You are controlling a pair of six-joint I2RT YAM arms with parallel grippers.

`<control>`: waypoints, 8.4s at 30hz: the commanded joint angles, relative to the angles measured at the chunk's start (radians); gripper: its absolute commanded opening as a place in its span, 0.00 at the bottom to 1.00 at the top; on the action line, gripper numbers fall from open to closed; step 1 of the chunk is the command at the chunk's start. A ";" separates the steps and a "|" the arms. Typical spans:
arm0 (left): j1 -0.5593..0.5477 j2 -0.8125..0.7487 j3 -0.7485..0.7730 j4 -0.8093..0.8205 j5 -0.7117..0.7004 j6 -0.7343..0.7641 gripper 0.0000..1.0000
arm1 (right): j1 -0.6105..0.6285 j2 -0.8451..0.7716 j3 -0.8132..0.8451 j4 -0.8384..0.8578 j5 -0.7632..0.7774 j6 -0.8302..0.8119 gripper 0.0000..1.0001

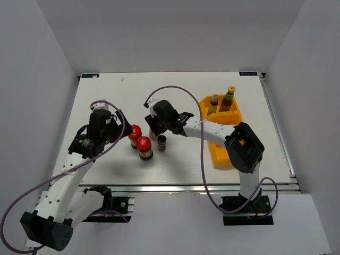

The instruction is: Organize the condiment bottles

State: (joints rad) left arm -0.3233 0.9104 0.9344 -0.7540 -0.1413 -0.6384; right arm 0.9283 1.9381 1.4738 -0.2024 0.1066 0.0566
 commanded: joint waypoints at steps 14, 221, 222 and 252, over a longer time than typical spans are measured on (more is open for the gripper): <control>-0.003 -0.021 -0.063 0.082 0.023 -0.033 0.98 | -0.179 -0.514 -0.320 -0.017 0.311 0.144 0.24; -0.003 -0.044 -0.054 0.022 -0.198 -0.144 0.98 | -0.031 -0.694 -0.257 -0.310 0.300 0.216 0.20; -0.005 -0.041 -0.048 0.022 -0.193 -0.144 0.98 | -0.064 -0.758 -0.282 -0.324 0.298 0.224 0.20; -0.003 0.071 -0.042 0.162 -0.147 -0.156 0.98 | -0.724 -0.932 -0.544 -0.445 0.309 0.335 0.16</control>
State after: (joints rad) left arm -0.3233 0.9928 0.8650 -0.6075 -0.2909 -0.8013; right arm 0.2214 1.0153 0.9211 -0.7902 0.4496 0.4076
